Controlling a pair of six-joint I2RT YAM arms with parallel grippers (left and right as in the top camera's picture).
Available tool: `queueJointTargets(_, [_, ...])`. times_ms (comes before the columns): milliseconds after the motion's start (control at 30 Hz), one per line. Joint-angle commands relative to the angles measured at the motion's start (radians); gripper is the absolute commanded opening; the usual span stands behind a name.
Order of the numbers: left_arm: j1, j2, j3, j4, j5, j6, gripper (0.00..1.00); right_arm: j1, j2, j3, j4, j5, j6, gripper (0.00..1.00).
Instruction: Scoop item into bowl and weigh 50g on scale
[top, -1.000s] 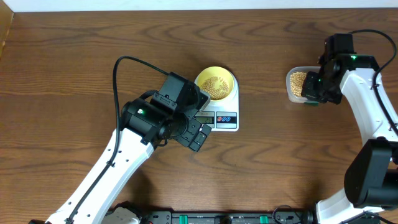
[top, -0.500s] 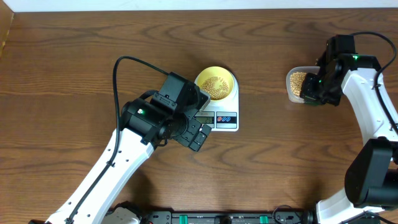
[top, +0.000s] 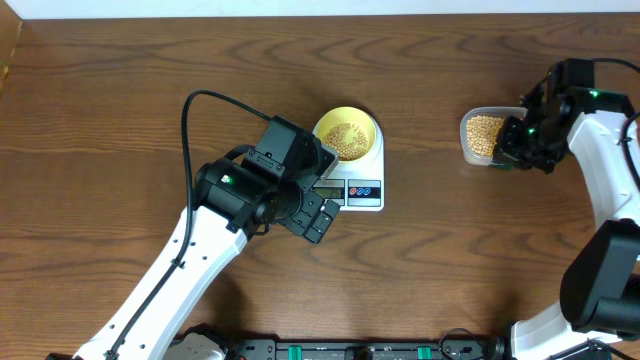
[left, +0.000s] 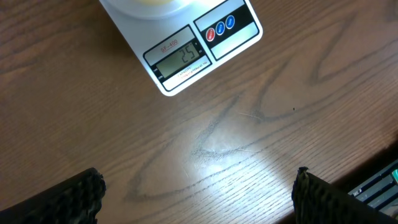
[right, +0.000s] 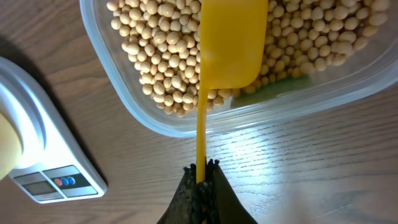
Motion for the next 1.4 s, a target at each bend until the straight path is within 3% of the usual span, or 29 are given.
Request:
queueJointTargets(0, [-0.001,-0.008,0.013,-0.002,-0.003,0.002,0.98,-0.011,0.009,-0.008,-0.008,-0.097,-0.035,0.01])
queueJointTargets(500, [-0.001,-0.008,0.013,-0.002,-0.003,0.002,0.98,-0.021,0.009,-0.008,-0.004,-0.145,-0.061,0.01])
queueJointTargets(1367, [-0.001,-0.008,0.013,-0.002,-0.003,0.002,0.98,-0.178,0.009,-0.137,0.136,-0.469,-0.089,0.01])
